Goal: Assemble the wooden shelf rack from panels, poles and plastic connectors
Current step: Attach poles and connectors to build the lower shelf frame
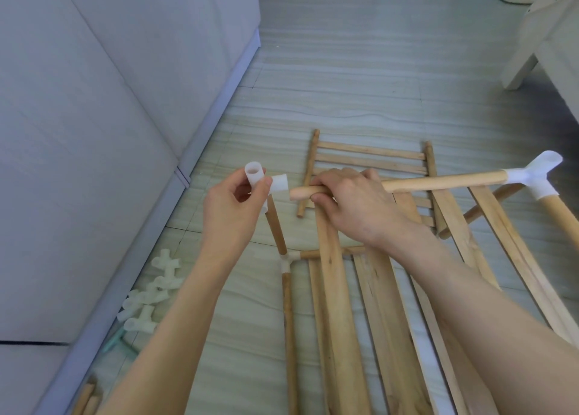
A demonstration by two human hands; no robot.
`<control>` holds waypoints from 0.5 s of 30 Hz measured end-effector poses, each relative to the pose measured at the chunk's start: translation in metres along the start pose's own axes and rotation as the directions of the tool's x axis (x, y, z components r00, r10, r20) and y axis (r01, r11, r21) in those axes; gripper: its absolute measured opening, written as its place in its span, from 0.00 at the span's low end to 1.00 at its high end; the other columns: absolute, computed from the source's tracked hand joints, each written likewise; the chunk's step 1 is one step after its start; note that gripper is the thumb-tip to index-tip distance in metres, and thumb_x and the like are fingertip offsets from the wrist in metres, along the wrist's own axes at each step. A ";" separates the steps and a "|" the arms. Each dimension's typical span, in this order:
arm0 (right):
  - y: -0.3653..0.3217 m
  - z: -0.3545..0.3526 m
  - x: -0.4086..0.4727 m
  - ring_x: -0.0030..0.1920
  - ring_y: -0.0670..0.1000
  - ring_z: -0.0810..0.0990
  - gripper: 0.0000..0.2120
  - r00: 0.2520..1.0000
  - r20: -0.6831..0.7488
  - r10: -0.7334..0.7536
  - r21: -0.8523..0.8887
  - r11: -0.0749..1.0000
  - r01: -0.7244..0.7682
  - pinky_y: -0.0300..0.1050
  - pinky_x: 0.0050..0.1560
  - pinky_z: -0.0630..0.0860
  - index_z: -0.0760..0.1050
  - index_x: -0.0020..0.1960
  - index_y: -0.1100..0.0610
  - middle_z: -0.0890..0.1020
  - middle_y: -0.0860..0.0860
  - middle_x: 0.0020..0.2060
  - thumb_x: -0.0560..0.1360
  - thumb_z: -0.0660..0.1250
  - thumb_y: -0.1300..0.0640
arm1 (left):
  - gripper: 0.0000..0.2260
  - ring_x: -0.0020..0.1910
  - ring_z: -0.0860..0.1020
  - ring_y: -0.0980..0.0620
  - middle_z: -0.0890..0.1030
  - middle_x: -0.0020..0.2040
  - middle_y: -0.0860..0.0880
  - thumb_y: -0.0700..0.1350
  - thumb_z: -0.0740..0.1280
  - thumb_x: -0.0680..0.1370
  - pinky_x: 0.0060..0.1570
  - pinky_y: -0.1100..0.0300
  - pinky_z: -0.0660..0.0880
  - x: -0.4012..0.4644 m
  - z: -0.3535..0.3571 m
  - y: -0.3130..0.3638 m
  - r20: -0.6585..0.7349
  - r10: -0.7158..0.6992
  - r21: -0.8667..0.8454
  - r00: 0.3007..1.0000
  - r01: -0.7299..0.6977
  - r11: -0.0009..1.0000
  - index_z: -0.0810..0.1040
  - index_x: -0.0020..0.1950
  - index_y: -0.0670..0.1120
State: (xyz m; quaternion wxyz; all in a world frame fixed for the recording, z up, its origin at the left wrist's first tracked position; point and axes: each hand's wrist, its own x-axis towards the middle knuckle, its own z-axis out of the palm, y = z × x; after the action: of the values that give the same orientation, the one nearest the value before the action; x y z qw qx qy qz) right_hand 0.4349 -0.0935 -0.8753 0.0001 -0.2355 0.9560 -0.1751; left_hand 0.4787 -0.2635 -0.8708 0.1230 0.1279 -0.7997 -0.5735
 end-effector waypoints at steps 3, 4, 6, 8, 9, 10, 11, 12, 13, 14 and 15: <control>0.002 -0.001 -0.002 0.56 0.49 0.72 0.11 0.999 -0.045 -0.003 0.013 1.000 0.004 0.46 0.56 0.58 0.72 0.59 0.50 0.78 0.45 0.53 0.80 0.56 0.50 | 0.04 0.30 0.69 0.61 0.73 0.33 0.52 0.45 0.67 0.76 0.31 0.72 0.67 0.002 -0.003 0.000 0.034 0.010 0.058 0.999 -0.011 0.998 0.81 0.43 0.48; 0.002 -0.002 -0.003 0.56 0.49 0.72 0.11 0.998 -0.056 -0.004 0.014 1.000 0.005 0.46 0.56 0.58 0.72 0.59 0.50 0.79 0.45 0.53 0.80 0.56 0.50 | 0.06 0.29 0.68 0.61 0.72 0.31 0.51 0.45 0.67 0.76 0.30 0.72 0.66 0.003 -0.003 0.000 0.038 0.021 0.079 0.999 -0.024 0.997 0.81 0.45 0.44; 0.001 -0.003 -0.004 0.56 0.49 0.72 0.11 0.998 -0.068 -0.011 0.015 1.000 0.012 0.46 0.56 0.58 0.73 0.59 0.50 0.78 0.45 0.52 0.80 0.56 0.50 | 0.08 0.28 0.69 0.61 0.75 0.32 0.48 0.46 0.67 0.76 0.32 0.68 0.67 0.002 -0.004 0.000 0.052 0.043 0.124 0.998 -0.049 0.991 0.81 0.47 0.42; 0.001 -0.003 -0.005 0.55 0.49 0.72 0.11 0.997 -0.079 -0.012 0.026 1.000 0.014 0.45 0.56 0.57 0.73 0.59 0.51 0.78 0.45 0.52 0.80 0.56 0.50 | 0.07 0.28 0.71 0.62 0.78 0.34 0.45 0.46 0.67 0.76 0.34 0.65 0.68 0.001 -0.004 0.002 0.066 0.069 0.168 0.995 -0.079 0.983 0.81 0.48 0.43; 0.000 -0.003 -0.005 0.55 0.49 0.72 0.11 0.997 -0.082 -0.010 0.029 0.999 0.012 0.45 0.56 0.57 0.73 0.58 0.51 0.78 0.45 0.52 0.80 0.56 0.50 | 0.07 0.28 0.71 0.62 0.78 0.35 0.43 0.46 0.68 0.76 0.34 0.65 0.68 0.001 -0.003 0.003 0.065 0.070 0.179 0.995 -0.080 0.981 0.81 0.47 0.44; 0.000 -0.004 -0.005 0.55 0.49 0.72 0.11 0.996 -0.085 -0.008 0.029 1.000 0.011 0.45 0.56 0.57 0.73 0.58 0.51 0.78 0.45 0.52 0.80 0.57 0.50 | 0.07 0.28 0.71 0.62 0.79 0.36 0.41 0.46 0.68 0.75 0.35 0.64 0.68 0.001 -0.003 0.004 0.059 0.059 0.175 0.997 -0.068 0.982 0.81 0.46 0.44; 0.000 -0.005 -0.005 0.55 0.49 0.72 0.11 0.996 -0.087 -0.007 0.030 1.000 0.009 0.45 0.56 0.57 0.73 0.58 0.51 0.78 0.45 0.51 0.80 0.57 0.50 | 0.05 0.28 0.71 0.62 0.80 0.38 0.40 0.46 0.68 0.75 0.35 0.63 0.68 0.001 -0.002 0.004 0.051 0.038 0.151 0.998 -0.046 0.987 0.82 0.45 0.46; 0.000 -0.005 -0.005 0.55 0.49 0.73 0.11 0.996 -0.088 -0.004 0.034 0.999 0.007 0.45 0.56 0.57 0.73 0.58 0.51 0.78 0.45 0.51 0.80 0.57 0.50 | 0.04 0.29 0.73 0.63 0.80 0.38 0.40 0.46 0.68 0.75 0.36 0.63 0.69 0.001 -0.003 0.004 0.047 0.016 0.112 0.999 -0.021 0.993 0.82 0.44 0.48; 0.000 -0.006 -0.005 0.54 0.49 0.73 0.11 0.996 -0.089 -0.002 0.041 0.999 0.006 0.45 0.56 0.57 0.73 0.58 0.51 0.78 0.46 0.51 0.80 0.57 0.51 | 0.03 0.30 0.74 0.64 0.80 0.37 0.42 0.46 0.69 0.75 0.37 0.65 0.69 0.001 -0.003 0.004 0.044 0.000 0.074 0.999 -0.003 0.997 0.82 0.44 0.50; -0.001 -0.007 -0.005 0.54 0.49 0.73 0.11 0.996 -0.090 -0.001 0.047 0.999 0.005 0.45 0.56 0.57 0.73 0.58 0.51 0.78 0.46 0.51 0.80 0.57 0.51 | 0.03 0.30 0.74 0.64 0.80 0.35 0.46 0.45 0.69 0.75 0.36 0.67 0.69 0.000 -0.003 0.003 0.042 -0.008 0.049 0.999 0.006 0.999 0.82 0.44 0.50; -0.001 -0.007 -0.005 0.54 0.49 0.73 0.11 0.996 -0.090 0.000 0.051 0.999 0.004 0.45 0.56 0.57 0.73 0.58 0.51 0.79 0.45 0.51 0.80 0.57 0.51 | 0.03 0.30 0.74 0.64 0.79 0.34 0.49 0.45 0.69 0.75 0.34 0.70 0.69 -0.001 -0.003 0.003 0.041 -0.013 0.032 0.999 0.012 0.999 0.83 0.45 0.49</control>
State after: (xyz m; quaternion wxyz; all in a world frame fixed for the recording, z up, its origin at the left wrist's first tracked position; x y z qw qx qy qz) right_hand 0.4394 -0.0897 -0.8690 -0.0372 -0.2281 0.9500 -0.2099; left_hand 0.4809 -0.2646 -0.8676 0.1011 0.1230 -0.8103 -0.5640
